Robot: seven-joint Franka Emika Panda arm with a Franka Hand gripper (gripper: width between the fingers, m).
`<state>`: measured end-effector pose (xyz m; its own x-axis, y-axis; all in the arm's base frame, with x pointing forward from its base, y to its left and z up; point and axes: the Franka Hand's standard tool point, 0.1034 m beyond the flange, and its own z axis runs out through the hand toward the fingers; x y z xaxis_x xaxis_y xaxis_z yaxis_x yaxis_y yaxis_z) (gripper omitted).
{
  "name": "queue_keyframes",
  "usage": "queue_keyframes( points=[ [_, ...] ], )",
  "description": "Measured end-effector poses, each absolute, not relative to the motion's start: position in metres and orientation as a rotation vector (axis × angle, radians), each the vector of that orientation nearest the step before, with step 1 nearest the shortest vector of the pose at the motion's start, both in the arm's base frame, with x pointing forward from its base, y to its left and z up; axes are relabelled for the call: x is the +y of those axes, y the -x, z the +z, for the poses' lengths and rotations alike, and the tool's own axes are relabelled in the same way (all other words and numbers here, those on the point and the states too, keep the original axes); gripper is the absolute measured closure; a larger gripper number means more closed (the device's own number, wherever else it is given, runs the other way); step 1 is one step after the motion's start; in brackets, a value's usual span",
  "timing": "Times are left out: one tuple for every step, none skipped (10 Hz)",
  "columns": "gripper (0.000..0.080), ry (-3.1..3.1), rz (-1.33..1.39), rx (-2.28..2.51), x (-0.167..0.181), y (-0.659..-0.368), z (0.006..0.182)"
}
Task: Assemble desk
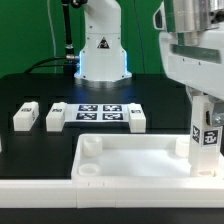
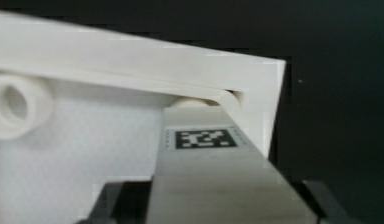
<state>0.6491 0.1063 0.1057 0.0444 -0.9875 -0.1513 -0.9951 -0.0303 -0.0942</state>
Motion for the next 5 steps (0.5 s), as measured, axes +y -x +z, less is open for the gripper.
queue_keyframes(
  points=[
    [0.0506,2.055,0.080,2.136,0.1073,-0.6492,0.1058],
    [0.0434,2.078,0.077,2.113,0.1074,-0.6491,0.1057],
    [0.0434,2.104,0.074,2.087,0.1074,-0.6490,0.1055],
    [0.0250,2.114,0.073,2.077,0.1073,-0.6490,0.1054],
    [0.0250,2.285,0.048,1.885,0.1053,-0.6493,0.1054]
  ],
)
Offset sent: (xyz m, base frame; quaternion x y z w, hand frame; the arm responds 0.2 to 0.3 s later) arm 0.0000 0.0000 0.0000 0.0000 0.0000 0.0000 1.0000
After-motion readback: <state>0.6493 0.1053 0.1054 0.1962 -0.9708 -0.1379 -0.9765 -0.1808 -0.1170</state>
